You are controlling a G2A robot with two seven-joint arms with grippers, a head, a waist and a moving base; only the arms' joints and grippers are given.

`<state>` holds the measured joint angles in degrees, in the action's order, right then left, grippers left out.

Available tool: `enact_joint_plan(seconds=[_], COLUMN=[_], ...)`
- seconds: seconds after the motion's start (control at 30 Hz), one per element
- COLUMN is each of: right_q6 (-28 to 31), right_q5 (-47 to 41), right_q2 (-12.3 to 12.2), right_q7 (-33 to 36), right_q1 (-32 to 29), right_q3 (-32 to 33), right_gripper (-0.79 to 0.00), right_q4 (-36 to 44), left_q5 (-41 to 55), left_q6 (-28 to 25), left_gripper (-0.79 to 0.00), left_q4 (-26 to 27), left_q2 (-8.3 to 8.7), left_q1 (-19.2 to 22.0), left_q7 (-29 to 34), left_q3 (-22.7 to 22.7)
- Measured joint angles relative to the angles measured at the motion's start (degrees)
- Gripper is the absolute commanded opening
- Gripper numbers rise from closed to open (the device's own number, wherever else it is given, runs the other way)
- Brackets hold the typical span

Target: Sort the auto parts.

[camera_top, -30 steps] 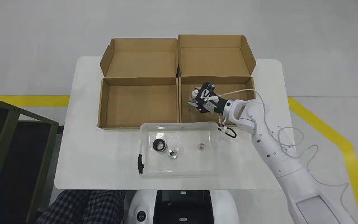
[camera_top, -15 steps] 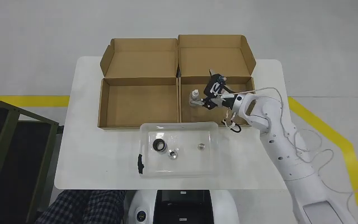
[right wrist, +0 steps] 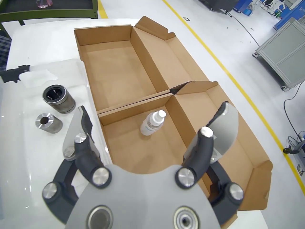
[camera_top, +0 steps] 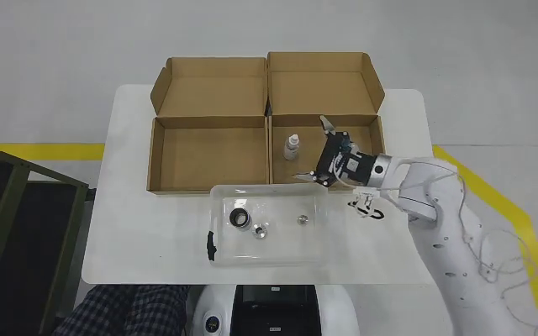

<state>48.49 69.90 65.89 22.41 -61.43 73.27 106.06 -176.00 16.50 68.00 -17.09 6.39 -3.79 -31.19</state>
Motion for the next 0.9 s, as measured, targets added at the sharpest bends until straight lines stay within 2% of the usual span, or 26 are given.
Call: enact_joint_plan(seconds=[0.47,0.9], right_q6=[9.5,9.5], right_q5=[-2.7,-6.0], right_q2=[-2.5,-5.2], right_q7=[7.0,19.7], right_q1=[-8.7,-8.3], right_q3=[4.0,-3.4], right_gripper=[0.000,-0.037], right_q4=[7.9,9.7], left_q5=[0.0,0.0], left_q6=[0.0,0.0], left_gripper=[0.000,0.000], left_q4=[0.0,0.0], left_q2=[0.00,0.00], left_q1=[0.0,0.0], left_q7=[0.0,0.0], left_q3=[0.0,0.0])
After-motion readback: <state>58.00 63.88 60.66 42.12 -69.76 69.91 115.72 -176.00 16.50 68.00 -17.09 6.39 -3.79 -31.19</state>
